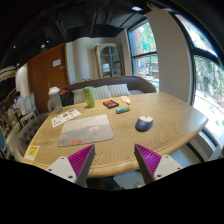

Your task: Arrange mouse

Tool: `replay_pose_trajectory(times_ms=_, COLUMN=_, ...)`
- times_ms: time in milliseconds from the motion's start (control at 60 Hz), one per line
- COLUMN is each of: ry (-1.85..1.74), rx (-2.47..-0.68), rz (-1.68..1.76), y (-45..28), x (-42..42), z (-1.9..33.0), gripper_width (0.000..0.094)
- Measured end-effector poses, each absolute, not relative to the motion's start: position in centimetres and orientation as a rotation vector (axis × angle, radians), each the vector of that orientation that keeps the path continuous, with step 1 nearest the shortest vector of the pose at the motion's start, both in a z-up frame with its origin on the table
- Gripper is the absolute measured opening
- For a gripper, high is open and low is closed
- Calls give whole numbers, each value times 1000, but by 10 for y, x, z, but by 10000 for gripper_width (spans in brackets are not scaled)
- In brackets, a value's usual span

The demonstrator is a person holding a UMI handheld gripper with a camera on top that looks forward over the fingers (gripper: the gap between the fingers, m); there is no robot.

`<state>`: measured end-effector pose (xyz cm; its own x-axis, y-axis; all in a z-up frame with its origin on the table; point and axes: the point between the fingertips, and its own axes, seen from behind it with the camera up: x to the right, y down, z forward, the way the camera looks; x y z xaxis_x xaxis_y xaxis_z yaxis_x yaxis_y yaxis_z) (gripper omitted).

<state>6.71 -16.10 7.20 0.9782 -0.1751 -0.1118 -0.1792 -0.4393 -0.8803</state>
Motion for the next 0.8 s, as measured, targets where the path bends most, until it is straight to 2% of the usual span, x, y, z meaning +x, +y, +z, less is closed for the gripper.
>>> replay_pose_trajectory(times_ms=117, ry=318, rx=-2057, rz=-25, y=-160, x=81, z=64, gripper_width=819)
replay_pose_trajectory(times_ms=383, ry=287, rx=-2079, rz=-94, y=-87, x=186, z=15, gripper_width=812)
replay_pose_trajectory(times_ms=633, ry=269, rx=-2160, rz=-39, y=-27, x=214, z=-14, gripper_width=793)
replay_pose_trajectory(times_ms=800, ry=219, rx=-2171, rz=-75, y=0, x=227, z=-14, gripper_width=808)
